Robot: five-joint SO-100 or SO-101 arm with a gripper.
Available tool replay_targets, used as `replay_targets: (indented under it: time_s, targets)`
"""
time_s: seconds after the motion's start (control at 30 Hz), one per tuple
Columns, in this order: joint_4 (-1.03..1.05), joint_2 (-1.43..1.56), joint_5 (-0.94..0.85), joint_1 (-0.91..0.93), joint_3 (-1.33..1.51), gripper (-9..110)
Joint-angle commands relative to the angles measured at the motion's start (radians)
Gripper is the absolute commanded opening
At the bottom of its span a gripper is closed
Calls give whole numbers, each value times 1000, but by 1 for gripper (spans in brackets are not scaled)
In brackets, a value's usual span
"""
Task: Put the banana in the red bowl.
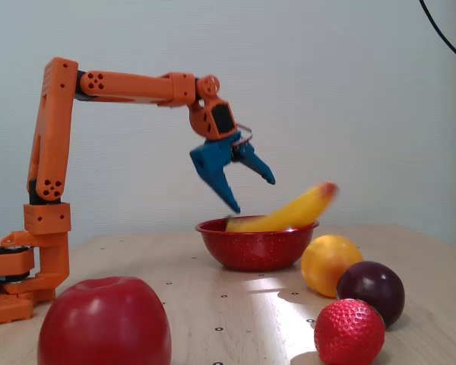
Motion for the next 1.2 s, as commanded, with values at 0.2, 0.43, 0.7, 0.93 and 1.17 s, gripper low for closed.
replay_targets:
  time_s: [0.2, 0.43, 0.7, 0.93, 1.17]
  targets:
    - [110, 153, -49, -107, -192, 10]
    - [127, 245, -74, -206, -104, 0]
    - [23, 439, -44, -307, 193, 0]
    - [-209, 680, -18, -413, 597, 0]
    - [-456, 976, 17, -488, 1017, 0]
